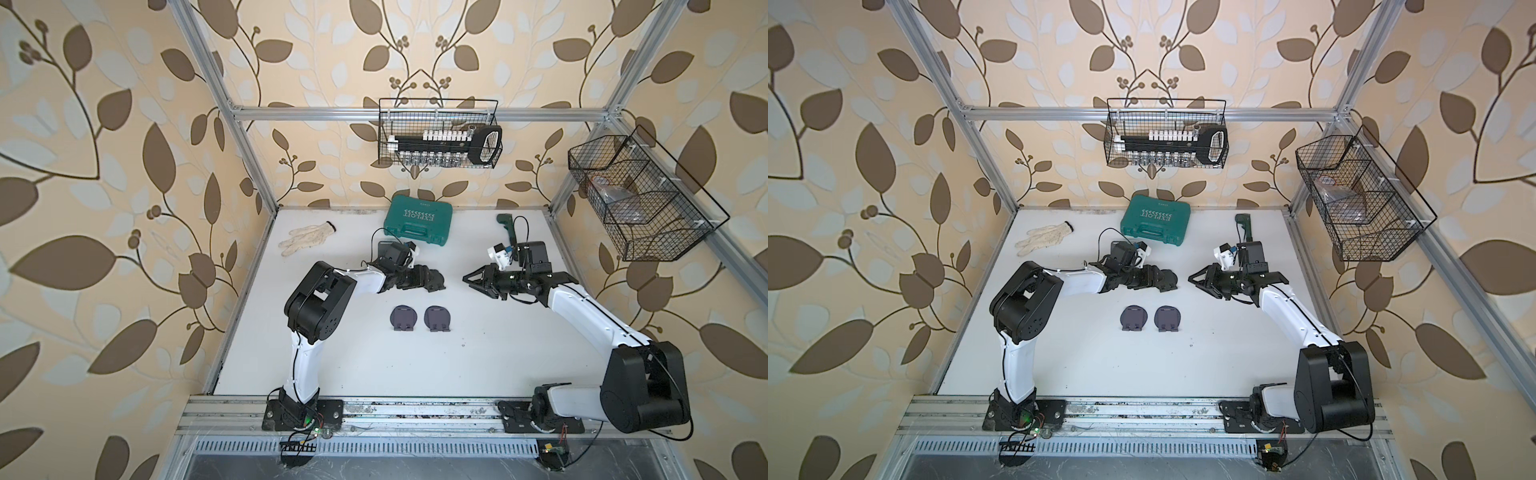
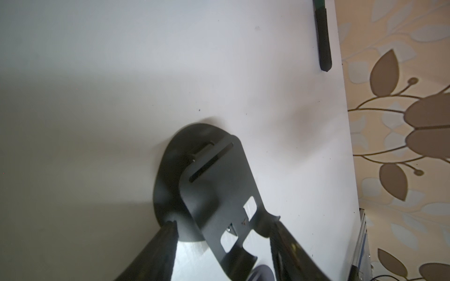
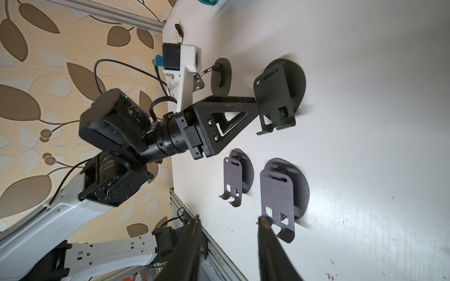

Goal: Open the phone stand
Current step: Pick up the phone stand at the center of the board.

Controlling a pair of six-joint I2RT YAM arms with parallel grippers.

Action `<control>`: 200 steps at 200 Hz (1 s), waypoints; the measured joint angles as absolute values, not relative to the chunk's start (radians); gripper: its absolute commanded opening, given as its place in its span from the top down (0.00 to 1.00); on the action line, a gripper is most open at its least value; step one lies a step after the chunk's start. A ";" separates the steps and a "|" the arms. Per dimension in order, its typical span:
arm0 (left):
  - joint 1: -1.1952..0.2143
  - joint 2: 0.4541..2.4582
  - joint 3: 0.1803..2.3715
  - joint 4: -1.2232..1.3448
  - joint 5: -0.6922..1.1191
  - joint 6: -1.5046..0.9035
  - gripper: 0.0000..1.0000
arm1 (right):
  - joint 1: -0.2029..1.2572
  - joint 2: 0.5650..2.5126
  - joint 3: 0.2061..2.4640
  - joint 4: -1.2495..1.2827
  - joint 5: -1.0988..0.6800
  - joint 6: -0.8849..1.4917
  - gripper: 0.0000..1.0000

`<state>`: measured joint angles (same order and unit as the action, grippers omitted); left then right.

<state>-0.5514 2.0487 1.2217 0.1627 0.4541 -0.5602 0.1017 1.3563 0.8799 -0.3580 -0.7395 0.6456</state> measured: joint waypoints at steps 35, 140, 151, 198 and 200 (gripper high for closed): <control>-0.551 2.083 1.260 0.168 0.448 -0.553 0.38 | 0.102 1.365 0.883 -0.360 -0.740 0.642 0.65; -0.551 2.136 1.296 0.213 0.467 -0.560 0.59 | 0.102 1.443 0.886 -0.305 -0.740 0.640 0.66; -0.551 2.143 1.301 0.210 0.471 -0.561 0.65 | 0.102 1.464 0.886 -0.285 -0.741 0.643 0.66; -0.551 2.169 1.328 0.206 0.496 -0.579 0.70 | 0.102 1.585 0.885 -0.200 -0.741 0.658 0.75; -0.551 2.170 1.329 0.205 0.497 -0.579 0.70 | 0.102 1.589 0.885 -0.199 -0.741 0.660 0.75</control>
